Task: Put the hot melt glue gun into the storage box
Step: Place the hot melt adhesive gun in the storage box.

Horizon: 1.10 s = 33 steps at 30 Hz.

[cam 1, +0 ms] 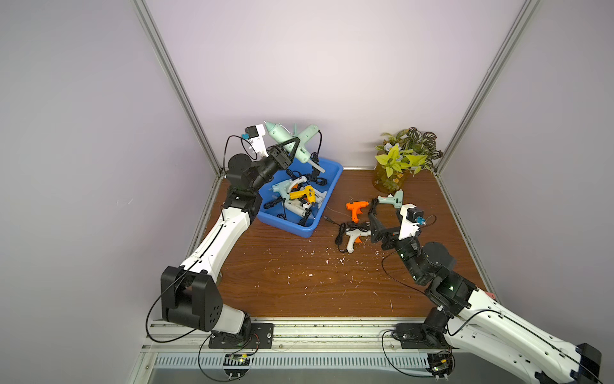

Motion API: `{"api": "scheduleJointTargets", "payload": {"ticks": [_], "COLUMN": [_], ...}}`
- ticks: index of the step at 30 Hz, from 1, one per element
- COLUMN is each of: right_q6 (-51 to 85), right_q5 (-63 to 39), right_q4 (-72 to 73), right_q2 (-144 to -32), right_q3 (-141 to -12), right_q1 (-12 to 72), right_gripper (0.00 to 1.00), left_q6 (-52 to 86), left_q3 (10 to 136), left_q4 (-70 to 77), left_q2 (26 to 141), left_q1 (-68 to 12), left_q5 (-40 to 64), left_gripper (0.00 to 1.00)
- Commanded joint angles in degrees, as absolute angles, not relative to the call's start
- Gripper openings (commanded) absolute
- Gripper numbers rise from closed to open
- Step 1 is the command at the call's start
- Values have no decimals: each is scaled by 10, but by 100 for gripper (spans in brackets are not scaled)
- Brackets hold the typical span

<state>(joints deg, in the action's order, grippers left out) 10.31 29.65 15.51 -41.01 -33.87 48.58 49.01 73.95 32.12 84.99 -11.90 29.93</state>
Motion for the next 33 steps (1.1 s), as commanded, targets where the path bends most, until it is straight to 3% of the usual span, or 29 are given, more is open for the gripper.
{"api": "scheduleJointTargets", "payload": {"ticks": [1, 14, 22, 33], "right_q6": [107, 118, 121, 127], "right_q5": [292, 278, 279, 285], "right_q4": [172, 163, 168, 162], "right_q2": [-410, -427, -428, -453], "right_q3": [-341, -343, -341, -348], "right_q1": [485, 485, 486, 485], "right_gripper": [100, 99, 100, 99], "left_q6": [457, 502, 507, 477], "left_q3": [776, 773, 638, 552], "left_q4": [328, 393, 388, 360], "left_q2": [888, 1045, 1014, 986], "left_q1": [-113, -108, -105, -104], "left_q5": [291, 317, 274, 265], "left_gripper": [1, 1, 1, 6]}}
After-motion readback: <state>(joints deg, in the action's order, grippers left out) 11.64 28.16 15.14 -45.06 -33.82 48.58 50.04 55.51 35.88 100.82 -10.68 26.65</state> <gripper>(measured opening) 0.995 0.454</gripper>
